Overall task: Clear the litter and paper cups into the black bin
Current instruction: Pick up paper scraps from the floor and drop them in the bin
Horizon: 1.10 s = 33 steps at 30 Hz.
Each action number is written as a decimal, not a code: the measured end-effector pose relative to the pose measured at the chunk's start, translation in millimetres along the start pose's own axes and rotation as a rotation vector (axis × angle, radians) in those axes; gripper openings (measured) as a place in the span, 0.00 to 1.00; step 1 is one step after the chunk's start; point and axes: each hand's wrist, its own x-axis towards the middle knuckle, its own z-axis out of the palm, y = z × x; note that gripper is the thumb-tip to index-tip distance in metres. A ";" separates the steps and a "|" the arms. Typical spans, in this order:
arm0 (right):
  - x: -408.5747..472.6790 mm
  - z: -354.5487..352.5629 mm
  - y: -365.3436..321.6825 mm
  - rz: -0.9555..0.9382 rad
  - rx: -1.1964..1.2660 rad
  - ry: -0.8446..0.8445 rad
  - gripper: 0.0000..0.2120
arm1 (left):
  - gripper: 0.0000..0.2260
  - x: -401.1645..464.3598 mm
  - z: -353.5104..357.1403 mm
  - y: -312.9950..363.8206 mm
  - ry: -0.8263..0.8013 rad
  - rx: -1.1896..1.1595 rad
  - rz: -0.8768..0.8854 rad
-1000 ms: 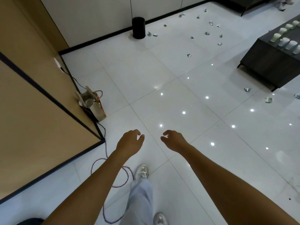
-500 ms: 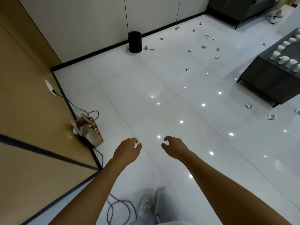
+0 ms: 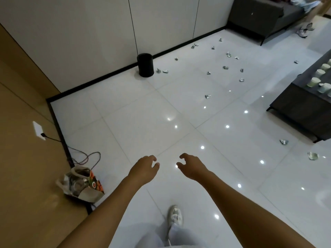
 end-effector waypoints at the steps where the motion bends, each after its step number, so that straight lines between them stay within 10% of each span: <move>1: 14.2 -10.4 -0.3 -0.004 -0.022 -0.001 0.22 | 0.17 14.9 -5.7 6.6 0.003 0.022 0.004; 33: 498.3 -220.6 -182.8 0.026 -0.095 -0.085 0.23 | 0.18 510.8 -265.2 24.9 -0.094 0.163 0.037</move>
